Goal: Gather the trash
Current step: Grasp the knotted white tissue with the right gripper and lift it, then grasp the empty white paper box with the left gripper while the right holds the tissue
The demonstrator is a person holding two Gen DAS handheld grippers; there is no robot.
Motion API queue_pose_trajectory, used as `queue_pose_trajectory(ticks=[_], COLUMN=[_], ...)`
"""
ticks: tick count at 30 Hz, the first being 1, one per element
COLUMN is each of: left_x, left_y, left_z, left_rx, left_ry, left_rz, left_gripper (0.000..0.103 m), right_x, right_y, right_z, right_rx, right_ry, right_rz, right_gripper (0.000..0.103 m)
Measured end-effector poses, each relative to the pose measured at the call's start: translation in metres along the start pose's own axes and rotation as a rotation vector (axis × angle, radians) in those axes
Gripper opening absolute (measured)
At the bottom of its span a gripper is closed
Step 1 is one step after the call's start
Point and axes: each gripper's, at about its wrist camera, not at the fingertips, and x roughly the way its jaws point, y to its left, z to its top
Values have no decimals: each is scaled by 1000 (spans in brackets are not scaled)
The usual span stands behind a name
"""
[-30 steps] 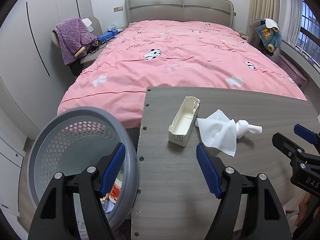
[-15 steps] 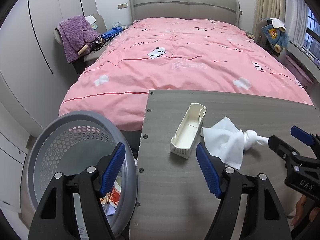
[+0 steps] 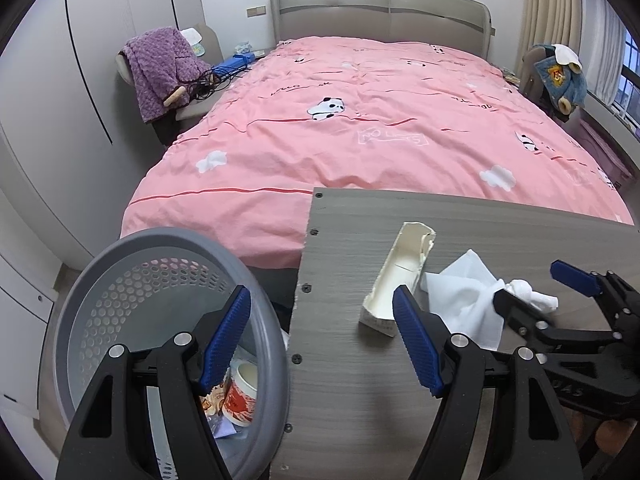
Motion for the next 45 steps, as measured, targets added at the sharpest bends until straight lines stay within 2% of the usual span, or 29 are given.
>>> queue_pose_trajectory(ticks=[3,5,10,14,17,26,31,37,45], left_x=[1,2,1,2,4,13,27,41,63], left_y=[6,9,13,11,7,-14,-27,-44,-48], left_z=[-1,-2,-2,-3,-4,-1,2,8,12], left_rx=[-15,-22,-34,-27,-16,22,55,100,101], left_ry=[4,4,3,10,17,47,84,92,95], left_rz=[3,10,9,-3,-13,-86,-122,-123,-116], left_gripper=[70,70,70,70,70,70,70,70,70], right_x=[10,15,22,18,15,-14,-27,-32,-32], right_y=[8,12,16,13,6,-20,-31,-37,-40], right_z=[-2,-4,-7,-7,-7,-11,-15,-17,-17], right_rx=[-31,-47,-67,-59,-21,96,134,151,161], right_ry=[26,36,56,53,51,-4,-34,-40,-48], right_rz=[-8,-17,-30,-4,18,40,23,32,49], right_gripper=[89,79,64,39,35,33,33,33,33])
